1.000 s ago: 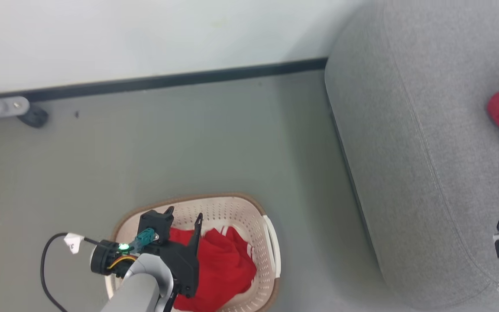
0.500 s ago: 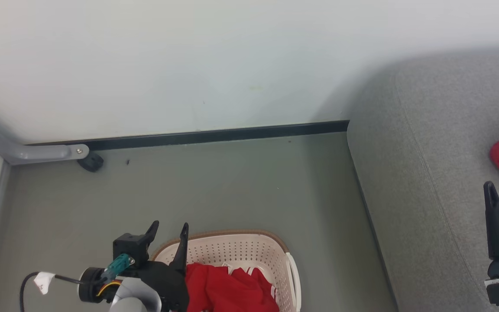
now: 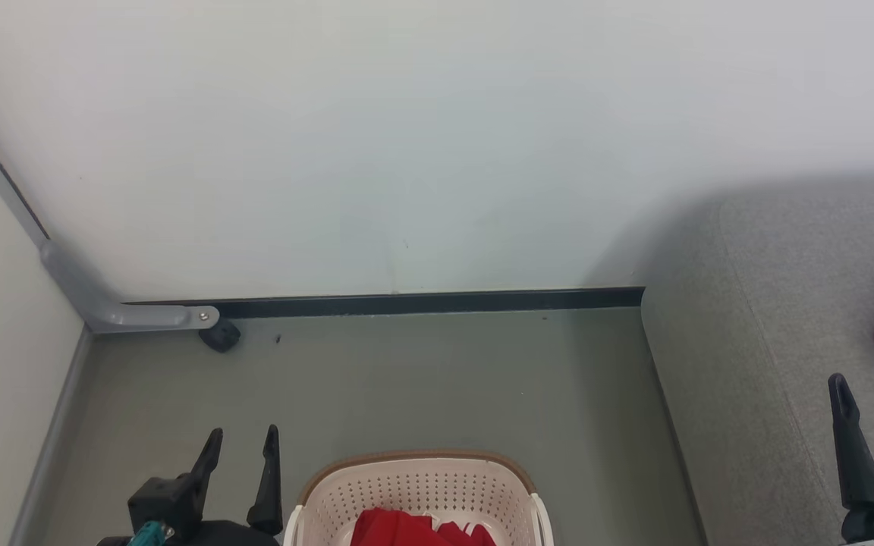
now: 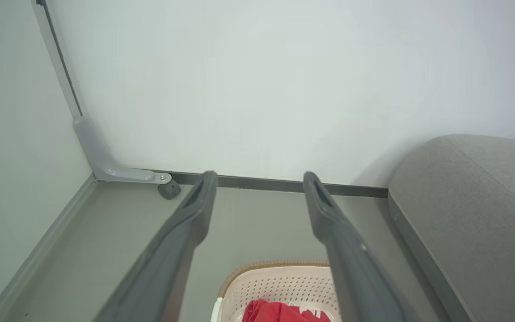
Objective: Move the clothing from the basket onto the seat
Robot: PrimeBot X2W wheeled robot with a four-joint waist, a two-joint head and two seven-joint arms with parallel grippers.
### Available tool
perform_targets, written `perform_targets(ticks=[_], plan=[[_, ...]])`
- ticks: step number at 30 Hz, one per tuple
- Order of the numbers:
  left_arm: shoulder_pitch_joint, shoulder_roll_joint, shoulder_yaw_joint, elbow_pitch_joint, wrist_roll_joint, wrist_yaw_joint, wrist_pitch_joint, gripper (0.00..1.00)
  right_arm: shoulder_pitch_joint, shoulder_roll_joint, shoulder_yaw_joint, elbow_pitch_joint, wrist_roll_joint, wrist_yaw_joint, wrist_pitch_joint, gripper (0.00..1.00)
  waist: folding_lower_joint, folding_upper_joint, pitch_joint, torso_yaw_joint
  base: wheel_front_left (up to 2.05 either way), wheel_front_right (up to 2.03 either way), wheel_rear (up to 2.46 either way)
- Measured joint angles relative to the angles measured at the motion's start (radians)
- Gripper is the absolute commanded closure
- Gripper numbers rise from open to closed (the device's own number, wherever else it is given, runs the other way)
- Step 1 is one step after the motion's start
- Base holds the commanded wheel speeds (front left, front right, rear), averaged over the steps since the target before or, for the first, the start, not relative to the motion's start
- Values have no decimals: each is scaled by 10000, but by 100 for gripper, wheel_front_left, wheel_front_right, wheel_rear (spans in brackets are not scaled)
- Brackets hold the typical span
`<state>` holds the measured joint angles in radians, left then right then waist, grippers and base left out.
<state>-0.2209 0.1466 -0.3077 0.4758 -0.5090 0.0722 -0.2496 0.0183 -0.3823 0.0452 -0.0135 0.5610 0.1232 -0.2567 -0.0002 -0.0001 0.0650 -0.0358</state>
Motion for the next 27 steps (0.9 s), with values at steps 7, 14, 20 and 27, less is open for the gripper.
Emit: perform_targets(ticks=[7, 14, 20, 27], plan=[[890, 245, 203, -1714, 104, 169, 0, 0, 334, 79, 6, -280, 0, -15, 0, 0, 0, 1, -331, 201, 0, 0, 0], [1312, 284, 368, -2886, 176, 261, 0, 0, 364, 113, 6, -387, 0, -90, 0, 0, 1, 2, -319, 177, 0, 0, 0], [1504, 288, 430, -3542, 267, 347, 0, 0, 379, 130, 10, -433, 0, -92, 0, 0, 2, 2, -263, 140, 0, 0, 0], [1693, 290, 523, -4042, 368, 430, 121, 0, 375, 128, 8, -483, 2, -92, 2, 0, 3, 2, -164, 102, 0, 0, 0]])
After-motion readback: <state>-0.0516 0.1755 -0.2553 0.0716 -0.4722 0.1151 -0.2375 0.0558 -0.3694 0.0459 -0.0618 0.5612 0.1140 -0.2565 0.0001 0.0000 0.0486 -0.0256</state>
